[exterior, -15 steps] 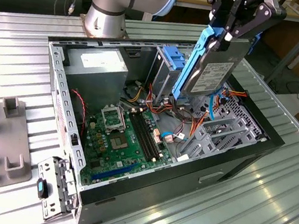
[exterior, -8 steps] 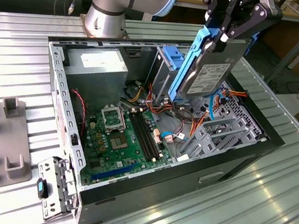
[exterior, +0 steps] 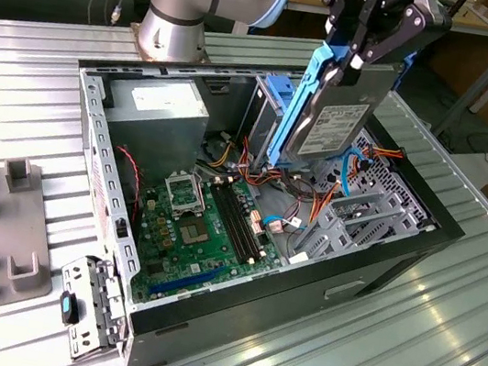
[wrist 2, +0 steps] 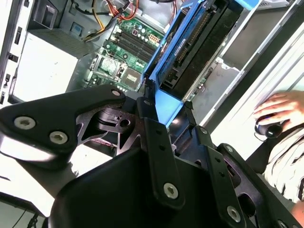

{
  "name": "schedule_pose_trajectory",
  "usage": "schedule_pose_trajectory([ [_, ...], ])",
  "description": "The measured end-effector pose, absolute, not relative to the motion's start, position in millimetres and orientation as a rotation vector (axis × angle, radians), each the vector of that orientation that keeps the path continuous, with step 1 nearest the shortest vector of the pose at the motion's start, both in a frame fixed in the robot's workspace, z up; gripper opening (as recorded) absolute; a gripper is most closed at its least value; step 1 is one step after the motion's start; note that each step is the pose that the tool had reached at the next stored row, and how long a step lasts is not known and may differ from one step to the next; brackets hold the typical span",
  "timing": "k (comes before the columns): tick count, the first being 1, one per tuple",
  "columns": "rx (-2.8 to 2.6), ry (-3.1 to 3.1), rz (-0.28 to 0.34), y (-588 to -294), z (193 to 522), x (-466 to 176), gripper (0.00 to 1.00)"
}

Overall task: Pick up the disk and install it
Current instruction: 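Pick up the disk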

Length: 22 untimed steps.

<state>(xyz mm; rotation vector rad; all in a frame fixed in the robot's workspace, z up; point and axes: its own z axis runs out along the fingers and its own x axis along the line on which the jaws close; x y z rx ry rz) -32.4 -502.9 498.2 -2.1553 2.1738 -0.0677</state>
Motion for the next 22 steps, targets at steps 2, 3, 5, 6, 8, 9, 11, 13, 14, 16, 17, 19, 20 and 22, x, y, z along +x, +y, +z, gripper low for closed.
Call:
schedule_pose_trajectory([
  [2,-2.155,2.174,-0.068,-506,498,-33,0.36],
  [3,-2.155,2.174,-0.068,-508,498,-33,0.36],
  [5,-2.155,2.174,-0.068,-520,498,-33,0.36],
  [6,-2.155,2.174,-0.068,-530,498,-33,0.36],
  [8,-2.155,2.174,-0.068,-542,498,-33,0.36],
  [9,-2.155,2.174,-0.068,-551,498,-33,0.36],
  [11,-2.155,2.174,-0.068,-563,498,-33,0.36],
  [13,-2.155,2.174,-0.068,-573,498,-33,0.36],
  [14,-2.155,2.174,-0.068,-576,498,-33,0.36],
  [16,-2.155,2.174,-0.068,-576,498,-33,0.36],
  [17,-2.155,2.174,-0.068,-576,498,-31,0.36],
  [19,-2.155,2.174,-0.068,-576,498,-26,0.36],
  [20,-2.155,2.174,-0.067,-576,498,-24,0.36],
  [22,-2.155,2.174,-0.068,-576,498,-18,0.36],
])
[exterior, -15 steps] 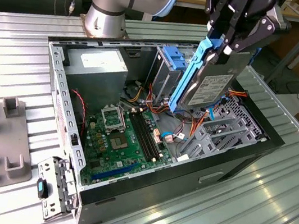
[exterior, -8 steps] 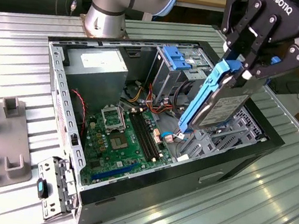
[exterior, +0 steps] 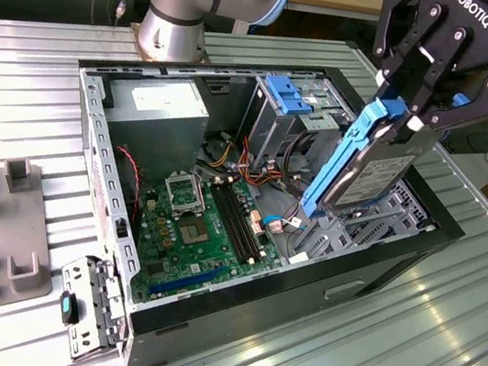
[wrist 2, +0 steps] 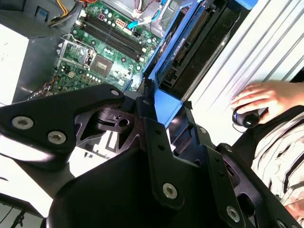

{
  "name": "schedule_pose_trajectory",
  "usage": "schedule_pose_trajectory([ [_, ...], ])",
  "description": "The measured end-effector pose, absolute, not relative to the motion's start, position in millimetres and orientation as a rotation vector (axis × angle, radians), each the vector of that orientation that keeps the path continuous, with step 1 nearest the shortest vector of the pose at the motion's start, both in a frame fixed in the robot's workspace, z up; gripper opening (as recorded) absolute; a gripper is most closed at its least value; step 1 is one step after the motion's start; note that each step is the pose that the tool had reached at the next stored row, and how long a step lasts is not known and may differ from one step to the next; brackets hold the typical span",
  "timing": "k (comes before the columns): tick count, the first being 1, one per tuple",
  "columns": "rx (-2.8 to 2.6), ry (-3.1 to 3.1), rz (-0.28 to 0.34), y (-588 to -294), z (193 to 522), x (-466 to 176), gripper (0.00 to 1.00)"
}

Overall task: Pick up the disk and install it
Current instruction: 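Pick up the disk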

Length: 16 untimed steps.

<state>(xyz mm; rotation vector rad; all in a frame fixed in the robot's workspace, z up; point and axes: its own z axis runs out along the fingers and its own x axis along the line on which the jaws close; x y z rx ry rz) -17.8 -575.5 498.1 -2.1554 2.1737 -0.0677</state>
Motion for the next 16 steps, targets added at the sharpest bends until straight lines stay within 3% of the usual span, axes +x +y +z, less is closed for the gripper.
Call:
schedule_pose_trajectory([
  [16,-2.155,2.174,-0.067,-575,497,11,0.36],
])
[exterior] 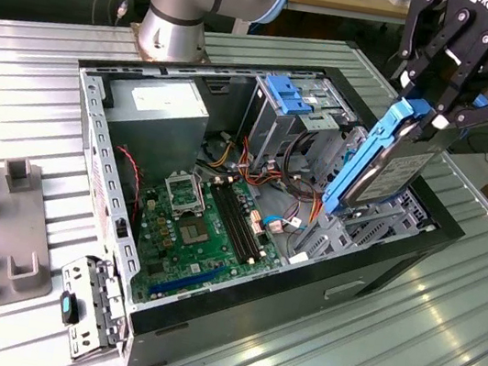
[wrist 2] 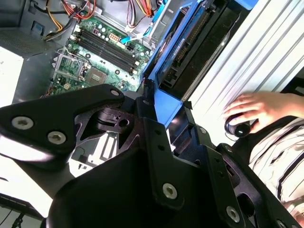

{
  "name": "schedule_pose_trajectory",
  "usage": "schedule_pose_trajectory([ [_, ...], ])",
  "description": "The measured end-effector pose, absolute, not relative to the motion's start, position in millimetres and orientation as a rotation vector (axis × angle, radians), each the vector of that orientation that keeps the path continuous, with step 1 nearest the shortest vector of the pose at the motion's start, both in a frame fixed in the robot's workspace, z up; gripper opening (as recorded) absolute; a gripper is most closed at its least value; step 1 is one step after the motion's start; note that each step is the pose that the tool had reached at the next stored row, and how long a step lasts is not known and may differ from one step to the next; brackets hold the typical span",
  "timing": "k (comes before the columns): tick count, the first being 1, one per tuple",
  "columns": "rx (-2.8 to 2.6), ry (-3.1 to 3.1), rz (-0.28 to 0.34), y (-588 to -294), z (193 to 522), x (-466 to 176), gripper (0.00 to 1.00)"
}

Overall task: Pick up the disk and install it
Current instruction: 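Pick up the disk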

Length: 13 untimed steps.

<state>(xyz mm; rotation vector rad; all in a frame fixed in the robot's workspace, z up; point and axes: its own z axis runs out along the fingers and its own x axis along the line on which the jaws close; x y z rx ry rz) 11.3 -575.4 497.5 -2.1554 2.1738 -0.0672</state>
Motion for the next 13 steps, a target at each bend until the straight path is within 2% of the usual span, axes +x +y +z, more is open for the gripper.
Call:
schedule_pose_trajectory([
  [13,-2.156,2.174,-0.067,-569.2,496.6,16.4,0.36],
])
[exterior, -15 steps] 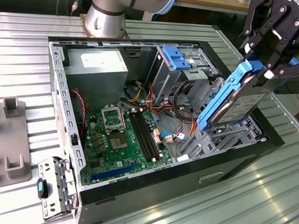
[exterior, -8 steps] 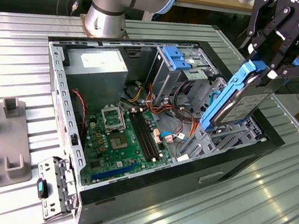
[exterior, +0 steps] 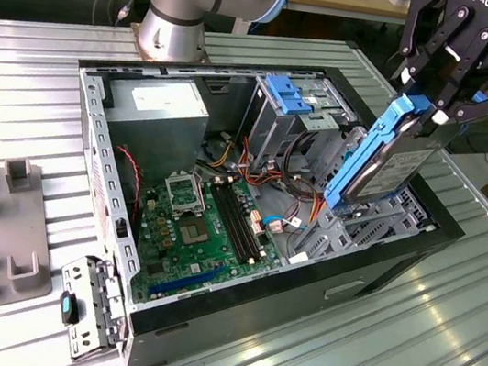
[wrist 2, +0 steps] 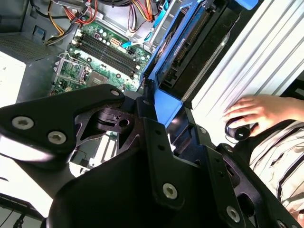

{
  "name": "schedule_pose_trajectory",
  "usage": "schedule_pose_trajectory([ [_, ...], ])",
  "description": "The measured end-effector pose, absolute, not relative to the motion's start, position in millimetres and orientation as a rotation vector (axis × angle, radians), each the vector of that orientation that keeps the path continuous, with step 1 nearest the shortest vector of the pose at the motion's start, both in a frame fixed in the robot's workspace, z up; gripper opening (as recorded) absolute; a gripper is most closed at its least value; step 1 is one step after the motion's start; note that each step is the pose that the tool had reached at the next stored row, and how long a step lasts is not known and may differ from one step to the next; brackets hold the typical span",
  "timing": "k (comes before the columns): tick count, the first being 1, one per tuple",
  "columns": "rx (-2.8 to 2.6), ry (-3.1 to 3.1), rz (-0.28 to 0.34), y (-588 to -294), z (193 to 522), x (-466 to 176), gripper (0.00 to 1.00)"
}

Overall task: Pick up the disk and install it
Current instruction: 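Pick up the disk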

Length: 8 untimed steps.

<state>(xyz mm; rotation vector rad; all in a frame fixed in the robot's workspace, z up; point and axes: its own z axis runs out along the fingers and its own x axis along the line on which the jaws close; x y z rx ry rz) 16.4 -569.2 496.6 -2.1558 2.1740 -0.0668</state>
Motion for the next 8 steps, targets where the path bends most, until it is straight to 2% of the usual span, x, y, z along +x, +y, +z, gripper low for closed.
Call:
schedule_pose_trajectory([
  [8,-2.156,2.174,-0.067,-568.5,496.6,16.4,0.36],
])
